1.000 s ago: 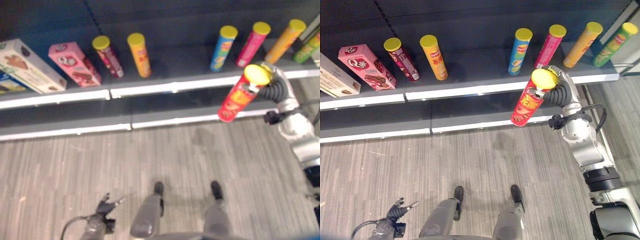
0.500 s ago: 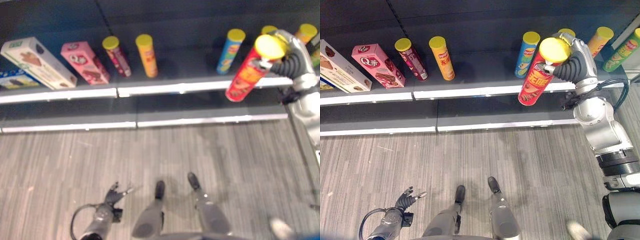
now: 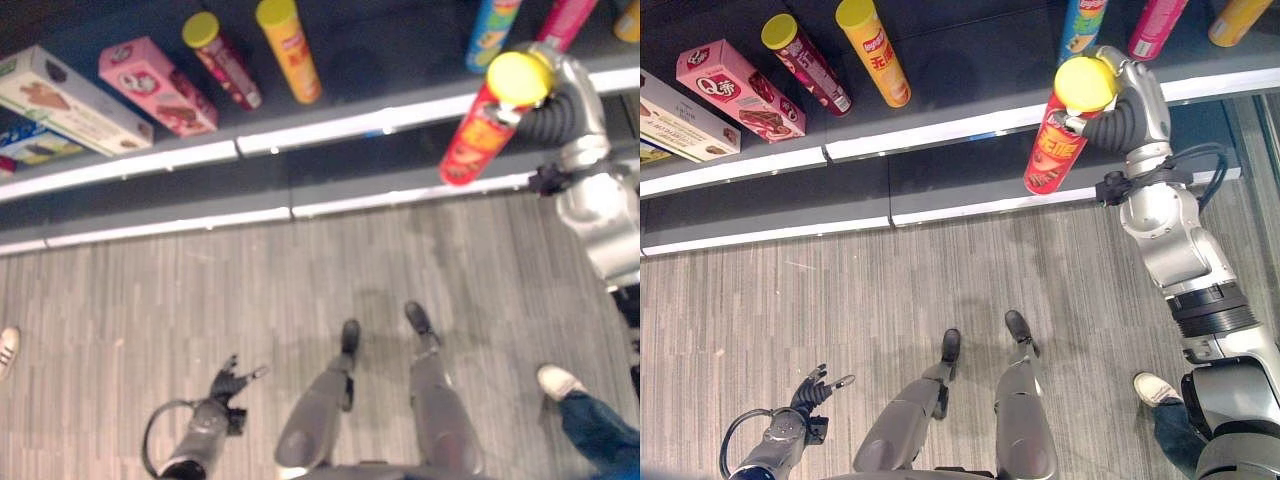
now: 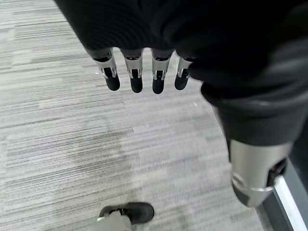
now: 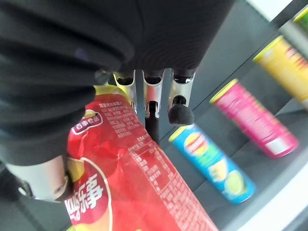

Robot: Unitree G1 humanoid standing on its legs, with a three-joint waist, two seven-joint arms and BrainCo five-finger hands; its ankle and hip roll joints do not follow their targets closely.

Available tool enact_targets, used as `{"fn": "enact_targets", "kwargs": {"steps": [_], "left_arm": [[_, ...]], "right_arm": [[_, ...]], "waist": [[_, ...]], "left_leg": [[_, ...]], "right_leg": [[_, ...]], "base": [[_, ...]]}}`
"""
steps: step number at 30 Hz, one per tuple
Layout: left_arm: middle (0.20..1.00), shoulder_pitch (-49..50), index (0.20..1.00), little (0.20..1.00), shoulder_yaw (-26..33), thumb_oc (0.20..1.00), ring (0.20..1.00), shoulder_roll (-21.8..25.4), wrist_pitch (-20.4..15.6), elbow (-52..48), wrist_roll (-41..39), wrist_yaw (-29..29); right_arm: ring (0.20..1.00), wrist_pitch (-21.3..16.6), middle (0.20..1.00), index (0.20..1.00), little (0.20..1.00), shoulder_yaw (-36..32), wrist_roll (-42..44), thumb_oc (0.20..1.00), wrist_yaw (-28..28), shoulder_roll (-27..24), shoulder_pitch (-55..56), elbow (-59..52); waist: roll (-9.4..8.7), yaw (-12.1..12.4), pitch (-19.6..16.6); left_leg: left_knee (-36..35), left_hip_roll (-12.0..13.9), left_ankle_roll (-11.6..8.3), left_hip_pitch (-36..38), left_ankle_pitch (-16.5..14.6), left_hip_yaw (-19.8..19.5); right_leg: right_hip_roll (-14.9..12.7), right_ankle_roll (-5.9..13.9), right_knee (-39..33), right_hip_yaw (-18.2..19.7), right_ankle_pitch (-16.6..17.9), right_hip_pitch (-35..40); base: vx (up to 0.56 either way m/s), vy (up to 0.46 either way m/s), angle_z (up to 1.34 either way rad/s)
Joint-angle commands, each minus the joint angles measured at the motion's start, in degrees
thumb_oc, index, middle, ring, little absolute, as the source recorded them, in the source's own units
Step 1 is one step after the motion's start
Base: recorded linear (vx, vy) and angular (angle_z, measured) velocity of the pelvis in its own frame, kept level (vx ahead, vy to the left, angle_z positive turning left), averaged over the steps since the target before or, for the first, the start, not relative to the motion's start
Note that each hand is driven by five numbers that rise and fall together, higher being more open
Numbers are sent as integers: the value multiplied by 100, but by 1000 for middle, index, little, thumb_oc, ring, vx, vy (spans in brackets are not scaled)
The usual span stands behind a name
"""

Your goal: Put the goods on the table back onto the shelves and tidy them up.

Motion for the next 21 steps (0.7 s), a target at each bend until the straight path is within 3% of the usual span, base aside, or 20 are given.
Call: {"fn": "enact_targets", "kwargs": {"steps": [1, 5, 9, 11, 12, 13, 15, 17, 18, 21], "left_arm": [[1000, 247, 1000, 1000, 173, 1000, 1000, 389, -44, 194, -237, 203], [1000, 370, 1000, 1000, 202, 1000, 1000, 366, -36, 251, -258, 197], [1000, 389, 1000, 1000, 98, 1000, 1000, 417, -59, 159, -255, 195], [1000, 394, 1000, 1000, 58, 1000, 1000, 403, -41, 134, -314, 165], [1000, 397, 1000, 1000, 48, 1000, 1000, 409, -41, 134, -316, 165], [1000, 422, 1000, 1000, 10, 1000, 1000, 410, -38, 124, -346, 112], [1000, 509, 1000, 1000, 16, 1000, 1000, 428, -86, 172, -325, 72], [1000, 509, 1000, 1000, 13, 1000, 1000, 428, -88, 174, -325, 71], [1000, 542, 1000, 1000, -9, 1000, 1000, 411, -65, 278, -212, -30], [1000, 477, 1000, 1000, -21, 1000, 1000, 504, -44, 244, -81, -36]], "right_arm": [[200, -132, 200, 200, 200, -48, -169, 200, -410, 86, -948, -32], [200, -118, 200, 200, 200, 312, -254, 200, -366, 337, -1261, 134], [200, -142, 200, 200, 200, 396, -153, 200, -310, 274, -1359, 243], [200, -156, 200, 200, 200, 383, -80, 200, -317, 245, -1308, 249], [200, -157, 200, 200, 200, 370, -79, 200, -316, 241, -1290, 244], [200, -192, 200, 200, 200, 223, 23, 200, -385, 204, -1035, 259], [200, -199, 200, 200, 200, 156, 99, 200, -400, 144, -908, 353], [200, -201, 200, 200, 200, 155, 100, 200, -400, 142, -907, 355], [200, -166, 200, 200, 200, 197, 27, 200, -199, 151, -796, 259], [200, -115, 200, 200, 200, 279, -15, 200, -119, 123, -857, 311]], "waist": [[-210, 144, -314], [-165, 212, -405], [-258, 179, -298], [-310, 294, -294], [-313, 291, -313], [-363, 438, -287], [-398, 548, -330], [-402, 573, -328], [-384, 694, -404], [-441, 717, -494]], "left_leg": [[191, 299, -376, -341, -451, -56], [-81, 387, -348, -134, -451, -29], [432, 411, -525, -236, -508, -55], [189, 527, -560, -563, -162, -463], [136, 527, -561, -550, -132, -474], [-576, 510, -561, -848, 3, -1168], [-872, 604, -589, -958, 65, -1414], [-891, 620, -589, -942, 71, -1392], [-478, 671, -554, -1000, 120, -1070], [186, 473, -467, -1030, -160, -695]], "right_leg": [[-369, -129, 246, -214, -567, 395], [-425, -124, 103, -260, -567, 473], [-488, -128, -68, -249, -588, 667], [-474, -77, -227, -56, -602, 818], [-484, -81, -251, -70, -593, 823], [-478, -51, -428, 149, -611, 1054], [-506, 14, -581, 342, -602, 1249], [-503, 14, -595, 366, -587, 1250], [-893, 109, -632, 390, -477, 1417], [-1220, 153, -621, 371, -392, 1378]], "base": [[27, -20, 16], [41, -36, 3], [54, -11, 9], [147, 71, 15], [278, 133, 10], [355, 125, 5], [289, 226, -22], [158, 264, -53], [377, 561, -107], [260, 356, -121]]}}
